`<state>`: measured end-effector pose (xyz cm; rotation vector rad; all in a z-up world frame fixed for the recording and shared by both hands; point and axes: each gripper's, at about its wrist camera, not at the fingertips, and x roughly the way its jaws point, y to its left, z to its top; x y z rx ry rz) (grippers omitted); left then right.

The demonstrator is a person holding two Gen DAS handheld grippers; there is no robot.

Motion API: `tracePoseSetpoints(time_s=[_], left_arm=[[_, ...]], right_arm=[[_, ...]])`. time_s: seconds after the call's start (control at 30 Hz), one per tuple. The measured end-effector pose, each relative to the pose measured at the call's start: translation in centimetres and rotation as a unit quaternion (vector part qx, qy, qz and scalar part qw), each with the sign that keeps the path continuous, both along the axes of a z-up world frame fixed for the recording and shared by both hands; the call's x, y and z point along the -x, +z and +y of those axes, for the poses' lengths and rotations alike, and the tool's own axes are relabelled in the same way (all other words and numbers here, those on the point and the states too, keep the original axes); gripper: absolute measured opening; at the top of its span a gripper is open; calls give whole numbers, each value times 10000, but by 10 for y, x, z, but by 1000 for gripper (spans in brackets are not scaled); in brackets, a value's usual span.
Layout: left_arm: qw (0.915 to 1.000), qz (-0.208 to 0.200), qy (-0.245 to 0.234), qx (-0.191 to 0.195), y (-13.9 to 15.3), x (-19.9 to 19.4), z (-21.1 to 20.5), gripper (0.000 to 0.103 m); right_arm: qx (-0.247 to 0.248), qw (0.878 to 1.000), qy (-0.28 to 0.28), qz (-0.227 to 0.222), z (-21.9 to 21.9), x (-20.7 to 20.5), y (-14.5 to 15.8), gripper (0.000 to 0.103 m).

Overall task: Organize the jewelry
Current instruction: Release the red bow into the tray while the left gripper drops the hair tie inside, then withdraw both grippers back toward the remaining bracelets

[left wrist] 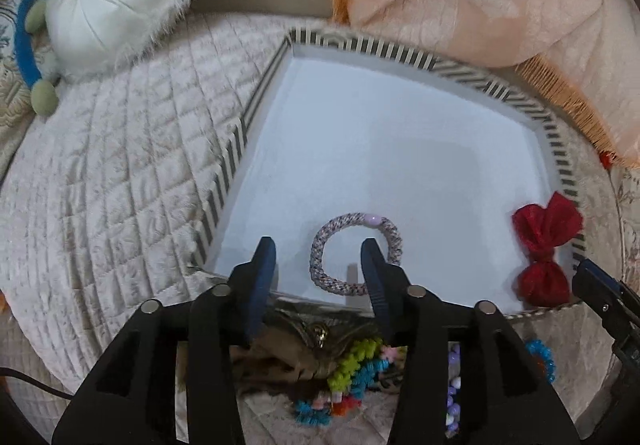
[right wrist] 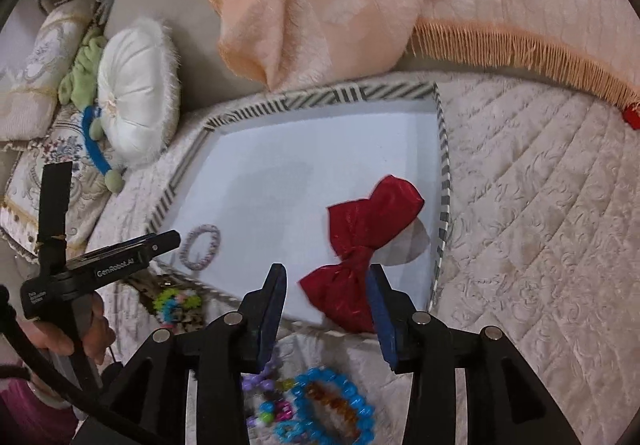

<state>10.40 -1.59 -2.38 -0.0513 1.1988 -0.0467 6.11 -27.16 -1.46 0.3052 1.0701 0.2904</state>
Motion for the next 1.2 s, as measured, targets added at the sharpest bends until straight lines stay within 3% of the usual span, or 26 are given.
tracePoseSetpoints(time_s=[0.33,0.77,1.2], left_arm=[[9979,-629,-1,-164,46,32,6,45],[9945,-1030,28,-196,74,95,7,45],[9914,-1278,87,-277,87,133,7,45]], right_arm=[[-100,9988,-69,-481,22,41,50,41],[-42,9971,-63,-756,49,87,75,53],[73,9963,80,-852,64,116,85,55]])
